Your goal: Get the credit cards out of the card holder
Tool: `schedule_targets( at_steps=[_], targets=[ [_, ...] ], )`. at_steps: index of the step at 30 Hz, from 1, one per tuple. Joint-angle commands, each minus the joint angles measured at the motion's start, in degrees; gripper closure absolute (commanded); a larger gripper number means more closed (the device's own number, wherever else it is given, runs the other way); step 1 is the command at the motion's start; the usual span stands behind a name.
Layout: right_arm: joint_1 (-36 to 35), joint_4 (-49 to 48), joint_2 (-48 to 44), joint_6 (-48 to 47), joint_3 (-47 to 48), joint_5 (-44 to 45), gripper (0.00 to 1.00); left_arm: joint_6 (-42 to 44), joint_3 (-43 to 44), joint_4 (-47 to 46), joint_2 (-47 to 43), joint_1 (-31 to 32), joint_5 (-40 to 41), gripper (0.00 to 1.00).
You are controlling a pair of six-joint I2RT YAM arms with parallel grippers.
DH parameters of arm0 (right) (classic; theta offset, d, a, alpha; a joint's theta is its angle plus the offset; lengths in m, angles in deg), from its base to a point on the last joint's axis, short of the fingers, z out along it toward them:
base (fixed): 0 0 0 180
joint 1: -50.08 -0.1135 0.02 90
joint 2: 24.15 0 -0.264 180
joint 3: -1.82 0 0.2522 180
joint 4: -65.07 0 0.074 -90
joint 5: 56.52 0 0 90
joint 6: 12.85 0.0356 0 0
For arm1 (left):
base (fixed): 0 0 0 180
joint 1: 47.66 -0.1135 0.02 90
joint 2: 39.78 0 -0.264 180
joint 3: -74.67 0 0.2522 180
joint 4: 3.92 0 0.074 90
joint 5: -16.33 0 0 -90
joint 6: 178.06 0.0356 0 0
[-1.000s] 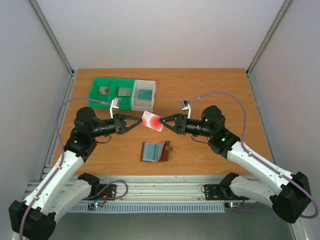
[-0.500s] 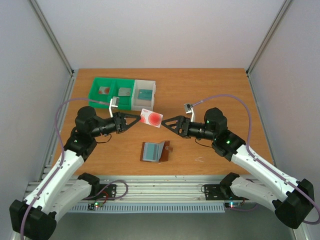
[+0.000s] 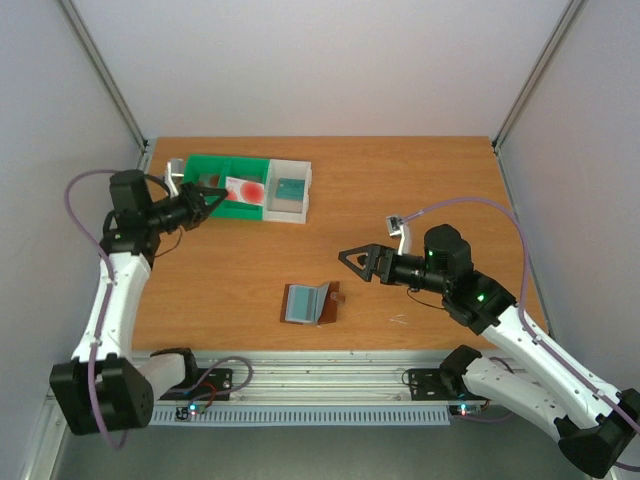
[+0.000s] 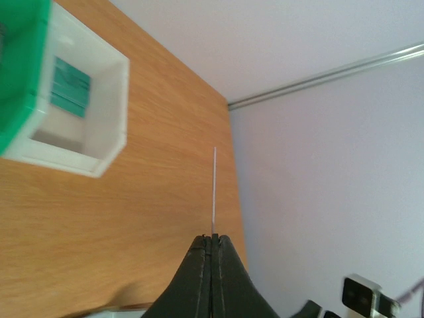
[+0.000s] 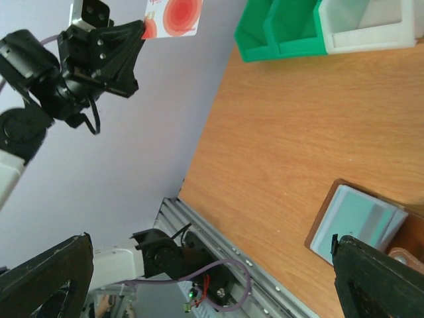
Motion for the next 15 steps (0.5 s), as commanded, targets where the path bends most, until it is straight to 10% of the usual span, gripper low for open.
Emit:
schedule_targets(
  at_steps=[1,15],
  targets=[
    [0.21,5.63,-1.41,-5.03,3.07,3.33,0.01,13.78,6.46,8.89,5.89,-5.14,-1.19,0.99],
    [0.25,9.82,3.31,-9.05,8.66,6.00,0.01,27.94,25.81,19.10,33.32,-14.35,6.22,1.00]
  ],
)
